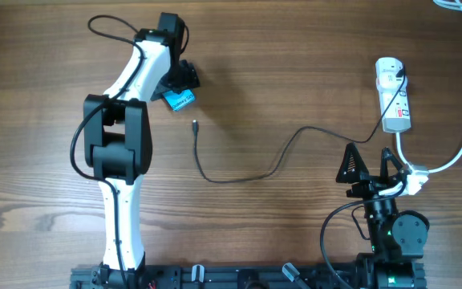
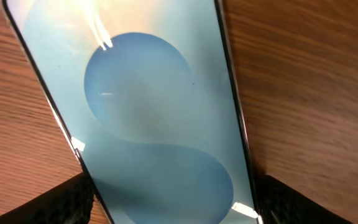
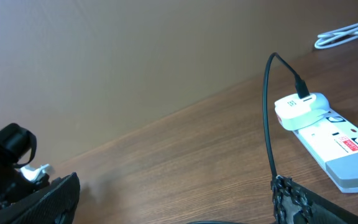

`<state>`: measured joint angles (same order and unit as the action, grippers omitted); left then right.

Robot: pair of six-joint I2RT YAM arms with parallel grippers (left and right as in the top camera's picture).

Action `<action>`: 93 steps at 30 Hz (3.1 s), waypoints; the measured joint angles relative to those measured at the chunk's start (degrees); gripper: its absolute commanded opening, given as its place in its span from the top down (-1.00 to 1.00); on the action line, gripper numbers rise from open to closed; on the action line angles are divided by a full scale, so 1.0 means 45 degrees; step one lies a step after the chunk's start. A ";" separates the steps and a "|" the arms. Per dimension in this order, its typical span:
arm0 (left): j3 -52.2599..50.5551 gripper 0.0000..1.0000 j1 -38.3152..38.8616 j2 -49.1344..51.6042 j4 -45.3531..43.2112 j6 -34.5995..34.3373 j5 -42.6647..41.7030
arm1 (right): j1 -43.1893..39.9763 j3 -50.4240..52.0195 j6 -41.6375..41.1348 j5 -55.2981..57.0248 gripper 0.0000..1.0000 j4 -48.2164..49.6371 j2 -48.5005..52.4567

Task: Plug charger to phone and switch on socket
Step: 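Lift the phone with the left gripper and carry it rightward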

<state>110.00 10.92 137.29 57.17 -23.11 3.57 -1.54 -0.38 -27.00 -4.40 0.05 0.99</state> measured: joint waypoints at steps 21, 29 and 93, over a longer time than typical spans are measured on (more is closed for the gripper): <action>0.0010 -1.00 0.1209 0.0000 0.0223 0.0826 -0.0189 | 0.0000 0.0000 0.0000 0.0000 -1.00 -0.0005 0.0000; 0.0010 -1.00 0.1258 0.0000 0.0413 -0.1277 -0.0209 | 0.0000 0.0000 0.0000 0.0000 -0.99 -0.0005 0.0000; 0.0034 -0.79 0.0758 0.0000 0.0539 -0.2948 -0.0092 | 0.0000 0.0000 0.0000 -0.0005 -1.00 -0.0005 0.0000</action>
<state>110.15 14.33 137.29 59.59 -36.38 3.16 -1.54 -0.38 -27.00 -4.43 0.03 0.99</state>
